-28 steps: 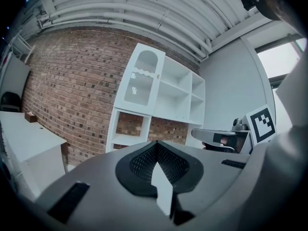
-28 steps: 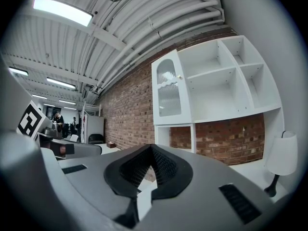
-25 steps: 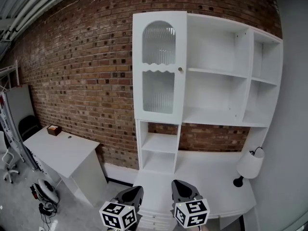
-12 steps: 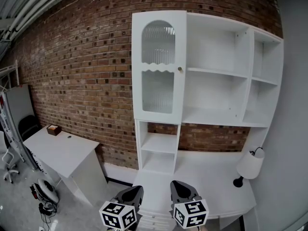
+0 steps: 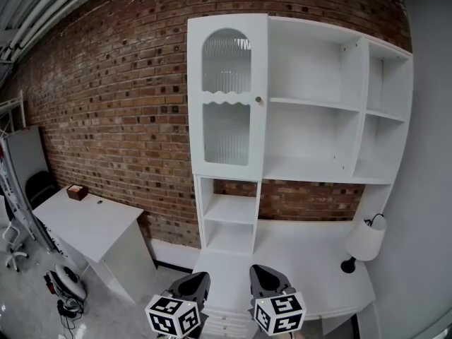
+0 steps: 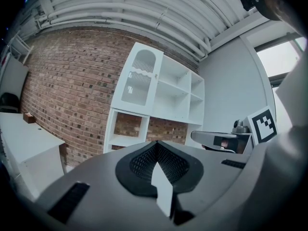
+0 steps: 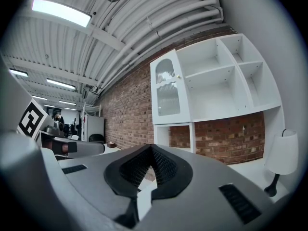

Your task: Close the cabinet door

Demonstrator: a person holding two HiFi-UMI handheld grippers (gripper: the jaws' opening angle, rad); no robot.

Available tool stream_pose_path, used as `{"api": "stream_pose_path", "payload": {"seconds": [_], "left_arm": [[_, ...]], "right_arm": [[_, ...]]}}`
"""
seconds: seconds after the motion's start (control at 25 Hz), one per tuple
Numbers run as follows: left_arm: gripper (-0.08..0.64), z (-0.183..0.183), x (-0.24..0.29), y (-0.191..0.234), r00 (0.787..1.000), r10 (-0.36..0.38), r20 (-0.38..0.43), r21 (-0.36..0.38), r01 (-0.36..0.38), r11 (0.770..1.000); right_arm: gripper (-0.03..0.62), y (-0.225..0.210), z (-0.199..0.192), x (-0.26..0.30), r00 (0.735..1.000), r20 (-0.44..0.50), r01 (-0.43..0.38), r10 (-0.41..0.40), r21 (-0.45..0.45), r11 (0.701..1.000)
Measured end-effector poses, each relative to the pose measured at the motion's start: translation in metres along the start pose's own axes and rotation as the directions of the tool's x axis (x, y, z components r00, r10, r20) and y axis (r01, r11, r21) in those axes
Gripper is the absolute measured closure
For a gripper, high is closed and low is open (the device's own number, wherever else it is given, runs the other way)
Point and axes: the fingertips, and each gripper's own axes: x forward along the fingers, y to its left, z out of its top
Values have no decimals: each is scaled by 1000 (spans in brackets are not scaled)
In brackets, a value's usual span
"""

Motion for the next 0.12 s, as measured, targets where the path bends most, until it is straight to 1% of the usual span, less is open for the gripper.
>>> {"api": "stream_pose_path", "payload": {"seconds": [0.12], "left_arm": [[554, 0, 1, -2, 1000, -1, 0, -1, 1, 1000]], "right_arm": [[566, -2, 1, -1, 1000, 2, 0, 0, 0, 1000]]}}
